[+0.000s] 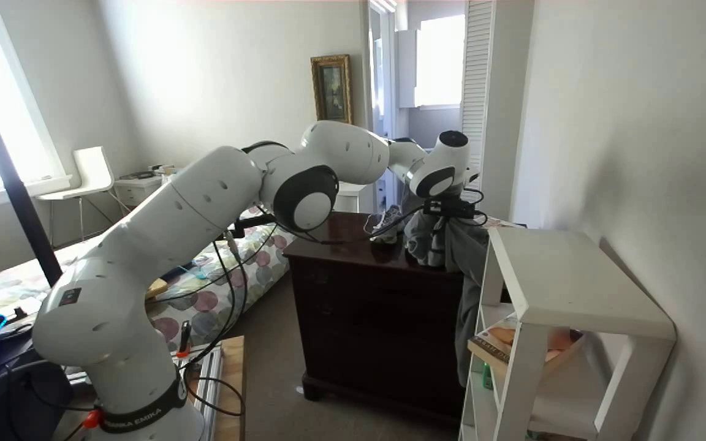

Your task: Pick up the cloth and put it on top of the cabinet

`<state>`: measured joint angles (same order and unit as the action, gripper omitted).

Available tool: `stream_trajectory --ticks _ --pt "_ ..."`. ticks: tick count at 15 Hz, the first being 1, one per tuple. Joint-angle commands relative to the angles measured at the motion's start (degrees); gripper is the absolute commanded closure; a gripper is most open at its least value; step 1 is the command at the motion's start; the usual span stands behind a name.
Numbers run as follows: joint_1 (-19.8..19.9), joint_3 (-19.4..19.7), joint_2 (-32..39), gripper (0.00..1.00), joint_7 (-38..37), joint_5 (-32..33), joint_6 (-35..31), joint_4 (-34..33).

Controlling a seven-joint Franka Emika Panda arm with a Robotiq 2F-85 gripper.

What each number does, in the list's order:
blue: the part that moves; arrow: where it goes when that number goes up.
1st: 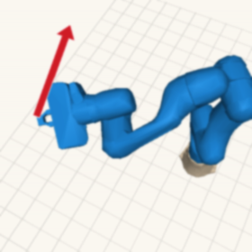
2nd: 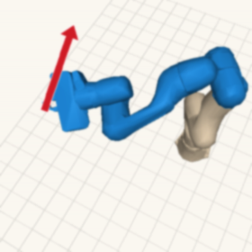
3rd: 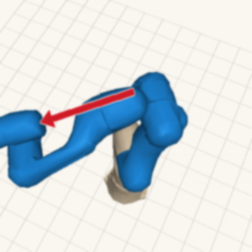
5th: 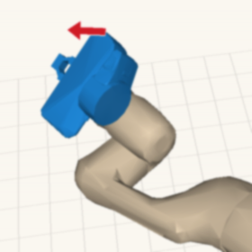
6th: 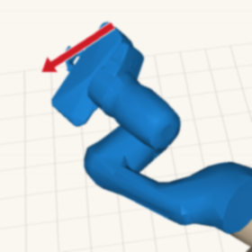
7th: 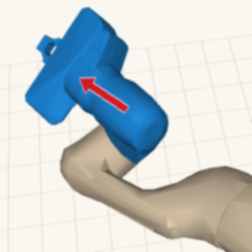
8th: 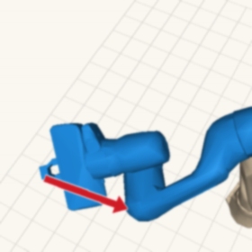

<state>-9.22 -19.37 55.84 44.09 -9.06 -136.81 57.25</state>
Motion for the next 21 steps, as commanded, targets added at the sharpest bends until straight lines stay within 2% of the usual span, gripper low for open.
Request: stream_trajectory --ticks 1,4,8,11,13,15,18,21 --pt "0.2 -1.6 0.9 1.0 -0.2 -1.5 -0.6 -4.7" --pt "1.0 -3.3 -0.5 0.98 -0.9 -3.2 -2.0 -6.3" --pt "3.0 -6.6 -3.6 0.98 -2.1 -6.8 -8.9 -7.2" --pt "3.9 -7.7 -7.1 0.98 -4.1 -8.0 -15.7 -6.5" --pt "4.6 -8.3 -9.8 0.98 -4.0 -7.9 -20.6 -4.8" --pt "5.5 -9.0 -12.9 0.98 -3.5 -7.5 -22.2 -2.5" --pt "7.0 -8.0 -19.0 0.98 -5.1 -7.0 -19.7 2.7" --pt "8.2 -4.7 -27.2 0.98 -9.2 -5.9 -18.8 10.8"
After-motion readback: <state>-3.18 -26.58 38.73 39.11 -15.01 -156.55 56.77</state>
